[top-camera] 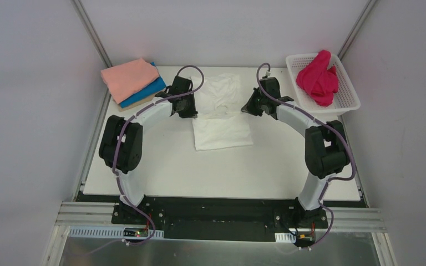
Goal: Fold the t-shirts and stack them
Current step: Fold the folded rectangular tshirt in 1/3 of the way
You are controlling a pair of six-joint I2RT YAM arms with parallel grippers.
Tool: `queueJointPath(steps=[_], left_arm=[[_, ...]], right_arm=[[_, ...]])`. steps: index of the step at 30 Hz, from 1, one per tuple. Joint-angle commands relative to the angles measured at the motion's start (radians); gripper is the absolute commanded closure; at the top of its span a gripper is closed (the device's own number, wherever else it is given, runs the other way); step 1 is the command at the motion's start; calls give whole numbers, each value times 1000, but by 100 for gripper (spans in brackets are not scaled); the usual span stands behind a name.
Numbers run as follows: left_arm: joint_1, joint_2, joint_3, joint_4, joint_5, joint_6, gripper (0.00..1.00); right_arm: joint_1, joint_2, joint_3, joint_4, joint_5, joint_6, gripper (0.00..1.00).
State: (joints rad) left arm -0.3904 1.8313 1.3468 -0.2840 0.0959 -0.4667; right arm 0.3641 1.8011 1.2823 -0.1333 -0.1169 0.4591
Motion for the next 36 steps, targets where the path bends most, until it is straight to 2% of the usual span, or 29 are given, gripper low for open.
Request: queueJointPath(steps=[1,14,18,23,28,34,35,36], left_arm=[[14,46,50,15,13,12,100],[33,140,96,27,41,16,100],[34,143,100,32,60,22,100],[35,100,70,78,157,44,100],[35,78,17,154,158,72,100],[47,121,42,151,154,54,100],[51,123,45,145,152,46,99],[54,122,46,141,142,39,91]], right_arm=[[-12,35,61,39,-28,2,100],[-33,113,87,44,14,16,100],[-40,127,94,44,13,21,100],[-42,105,74,61,9,24,100],[-46,81,54,69,4,19,100],[-58,93,51,69,3,28,100],[-59,99,55,63,1,31,96],[-61,105,65,54,-2,34,90]])
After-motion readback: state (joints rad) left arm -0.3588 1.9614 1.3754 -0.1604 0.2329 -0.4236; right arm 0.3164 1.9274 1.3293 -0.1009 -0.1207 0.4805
